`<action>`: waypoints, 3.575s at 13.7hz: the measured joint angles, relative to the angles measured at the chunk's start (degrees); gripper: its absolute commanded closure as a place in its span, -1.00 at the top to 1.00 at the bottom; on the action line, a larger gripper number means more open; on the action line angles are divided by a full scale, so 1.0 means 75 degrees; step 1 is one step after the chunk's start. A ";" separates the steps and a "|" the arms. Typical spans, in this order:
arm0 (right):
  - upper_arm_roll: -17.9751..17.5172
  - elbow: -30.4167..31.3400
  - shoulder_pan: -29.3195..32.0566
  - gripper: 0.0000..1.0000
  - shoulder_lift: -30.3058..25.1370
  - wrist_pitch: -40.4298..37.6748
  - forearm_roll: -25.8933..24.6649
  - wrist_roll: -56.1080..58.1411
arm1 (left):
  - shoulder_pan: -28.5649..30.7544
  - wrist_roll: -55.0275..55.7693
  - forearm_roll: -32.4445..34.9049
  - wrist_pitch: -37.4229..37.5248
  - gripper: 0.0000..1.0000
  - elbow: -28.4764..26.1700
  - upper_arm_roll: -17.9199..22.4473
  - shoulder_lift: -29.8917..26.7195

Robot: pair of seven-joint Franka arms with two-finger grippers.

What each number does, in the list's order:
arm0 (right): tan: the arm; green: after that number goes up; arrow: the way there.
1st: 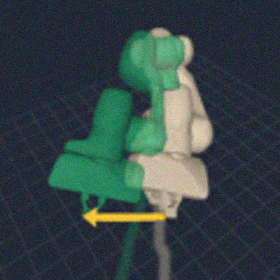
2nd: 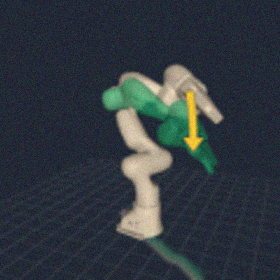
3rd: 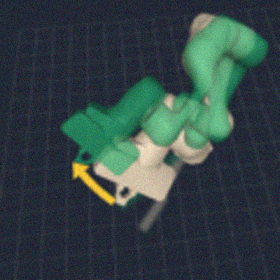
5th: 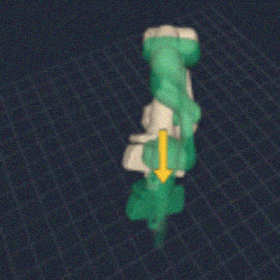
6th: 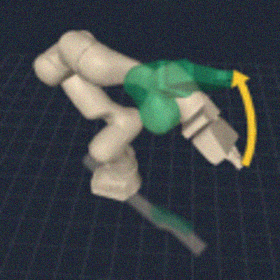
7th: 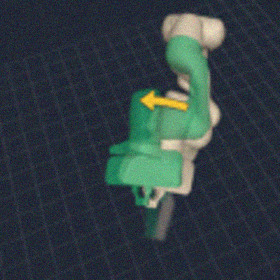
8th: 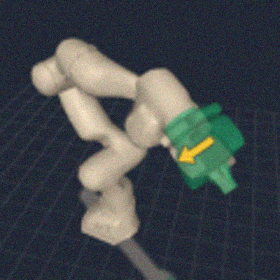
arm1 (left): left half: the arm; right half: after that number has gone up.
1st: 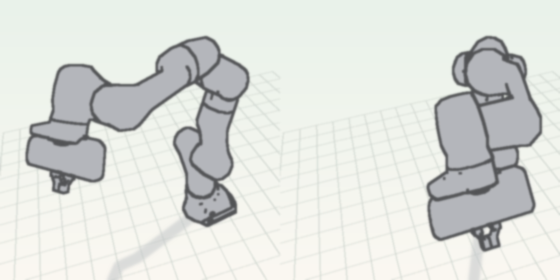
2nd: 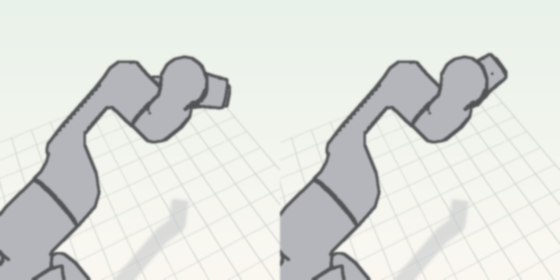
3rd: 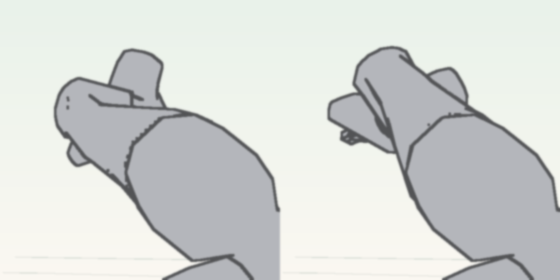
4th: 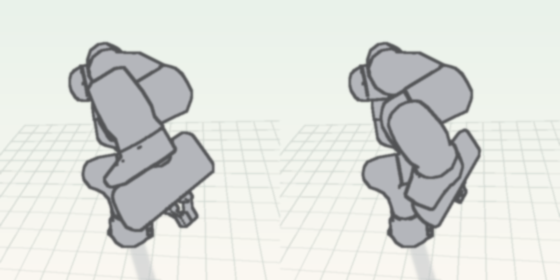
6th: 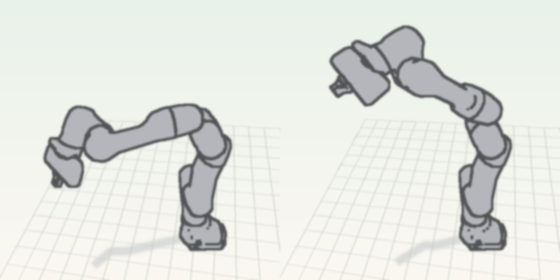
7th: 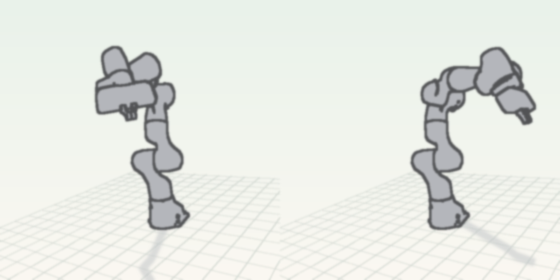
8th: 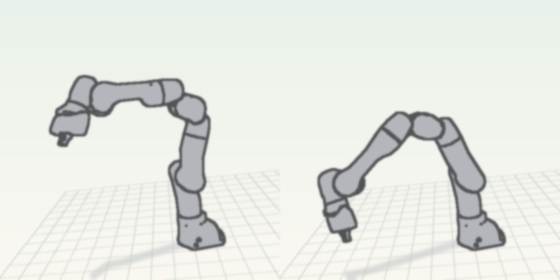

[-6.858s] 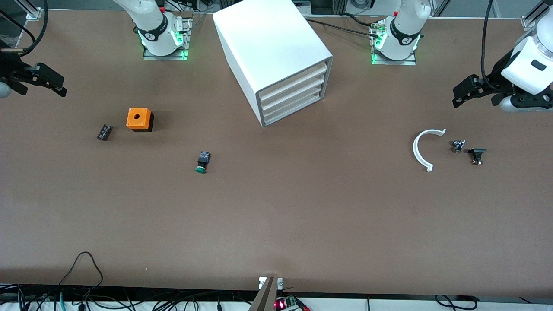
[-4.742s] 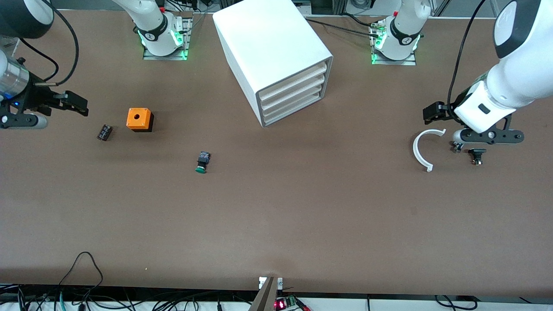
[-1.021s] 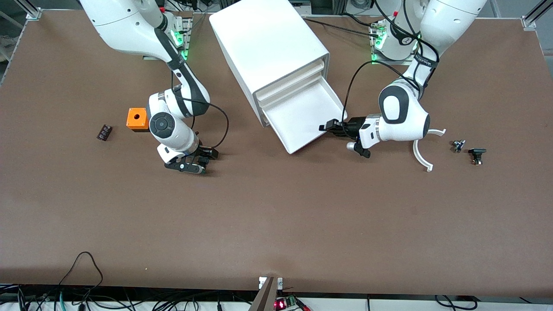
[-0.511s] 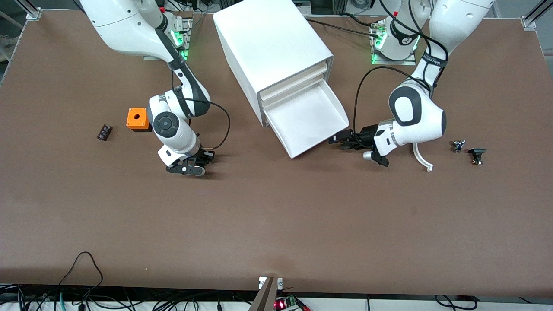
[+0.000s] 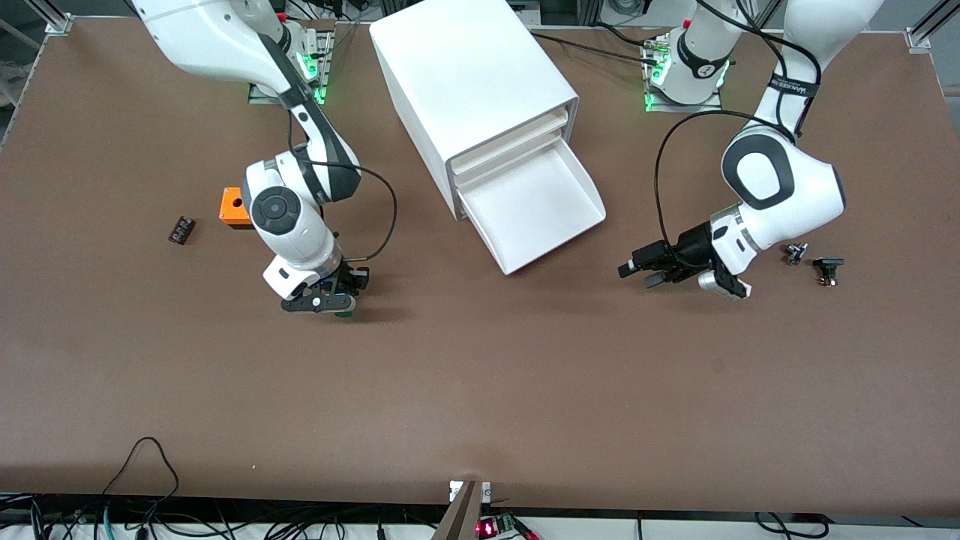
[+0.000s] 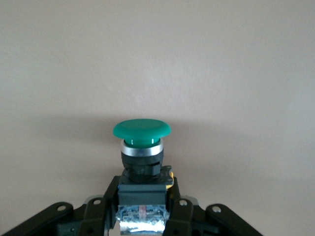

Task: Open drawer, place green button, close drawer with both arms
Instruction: 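Pull the top drawer open with the left gripper, then carry the green button over the open drawer with the right gripper, then lower the button into the drawer and open the right gripper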

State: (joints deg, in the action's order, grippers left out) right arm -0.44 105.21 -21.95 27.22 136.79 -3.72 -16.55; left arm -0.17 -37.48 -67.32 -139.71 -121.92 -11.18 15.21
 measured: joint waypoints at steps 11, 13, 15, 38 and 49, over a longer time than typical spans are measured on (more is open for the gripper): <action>-0.2055 -0.2519 -0.0034 -0.30 -0.0024 -0.1461 0.0010 0.4340 | 0.0022 0.0046 0.3376 0.0141 1.00 0.0339 0.0800 -0.1325; -0.2362 -0.2948 -0.0186 -0.29 0.0386 -0.1461 0.0009 0.5179 | 0.0018 0.0126 0.4775 0.0659 1.00 0.0698 0.0820 -0.1629; -0.2521 -0.3429 -0.0378 -0.29 0.0820 -0.1465 0.0010 0.6313 | 0.0017 0.0449 0.5658 0.1843 1.00 0.1297 0.1043 -0.1837; -0.2667 -0.4730 -0.2589 0.04 0.2906 -0.2914 -0.1651 0.8525 | -0.0084 0.7013 0.8988 0.6067 1.00 0.3692 0.1264 -0.2044; -0.2684 -0.5595 -0.2194 1.00 0.2034 -0.2916 -0.1650 0.7207 | -0.0137 0.6131 0.8998 0.5342 1.00 0.3640 0.1263 -0.1618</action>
State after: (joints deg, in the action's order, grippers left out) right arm -20.58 63.25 -38.40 42.48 114.92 -16.10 37.50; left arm -1.20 8.51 0.17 -99.65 -94.62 -1.71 3.08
